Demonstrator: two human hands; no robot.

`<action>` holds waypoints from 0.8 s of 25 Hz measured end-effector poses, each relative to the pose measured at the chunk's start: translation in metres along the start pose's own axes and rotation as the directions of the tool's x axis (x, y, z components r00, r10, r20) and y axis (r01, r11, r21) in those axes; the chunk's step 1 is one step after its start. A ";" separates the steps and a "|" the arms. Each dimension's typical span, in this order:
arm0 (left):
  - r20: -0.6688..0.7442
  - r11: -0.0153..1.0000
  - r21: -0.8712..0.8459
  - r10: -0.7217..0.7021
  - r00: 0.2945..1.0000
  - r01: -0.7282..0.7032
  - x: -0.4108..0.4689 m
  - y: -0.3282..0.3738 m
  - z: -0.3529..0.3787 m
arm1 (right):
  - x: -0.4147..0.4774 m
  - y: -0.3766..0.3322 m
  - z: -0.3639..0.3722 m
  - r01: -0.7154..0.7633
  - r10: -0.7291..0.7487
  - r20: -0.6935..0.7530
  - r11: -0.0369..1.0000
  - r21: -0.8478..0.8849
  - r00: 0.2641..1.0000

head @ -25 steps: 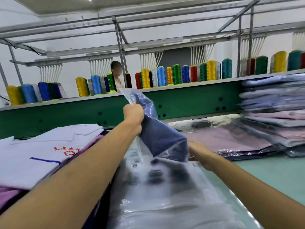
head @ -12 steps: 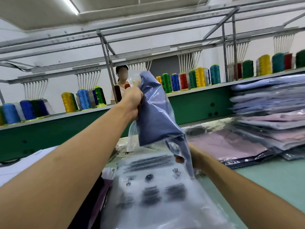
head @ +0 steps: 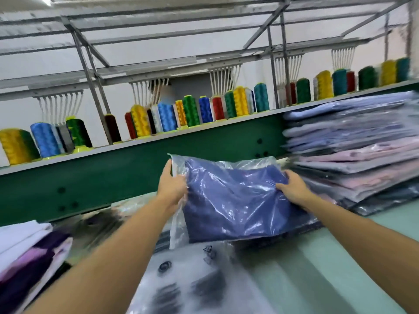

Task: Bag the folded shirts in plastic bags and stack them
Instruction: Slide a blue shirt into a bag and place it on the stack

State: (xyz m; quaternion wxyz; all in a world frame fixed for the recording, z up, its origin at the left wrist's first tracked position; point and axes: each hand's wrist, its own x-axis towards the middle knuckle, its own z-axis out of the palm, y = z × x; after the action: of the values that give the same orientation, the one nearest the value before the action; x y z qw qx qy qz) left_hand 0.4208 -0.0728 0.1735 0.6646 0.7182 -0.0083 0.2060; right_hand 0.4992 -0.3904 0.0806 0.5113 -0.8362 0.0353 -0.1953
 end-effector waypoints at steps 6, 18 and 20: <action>0.034 0.980 0.143 -0.144 0.989 0.138 0.033 -0.093 0.055 | 0.065 0.050 -0.021 0.061 -0.066 0.007 0.881 -0.469 0.998; 0.303 0.450 0.856 -0.042 0.952 -0.252 0.061 -0.133 0.114 | 0.105 0.068 0.021 0.320 -0.126 0.297 0.473 -0.821 0.947; 0.359 0.409 0.876 -0.198 0.912 -0.256 0.060 -0.142 0.127 | 0.110 0.077 0.022 0.236 0.027 0.303 0.561 -0.794 0.953</action>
State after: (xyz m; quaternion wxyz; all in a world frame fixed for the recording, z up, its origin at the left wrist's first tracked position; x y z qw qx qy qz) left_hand 0.5524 -0.1619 0.0525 0.1448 0.9878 -0.0466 0.0339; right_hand 0.6188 -0.4373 0.0366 0.0504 -0.9965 -0.0009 -0.0661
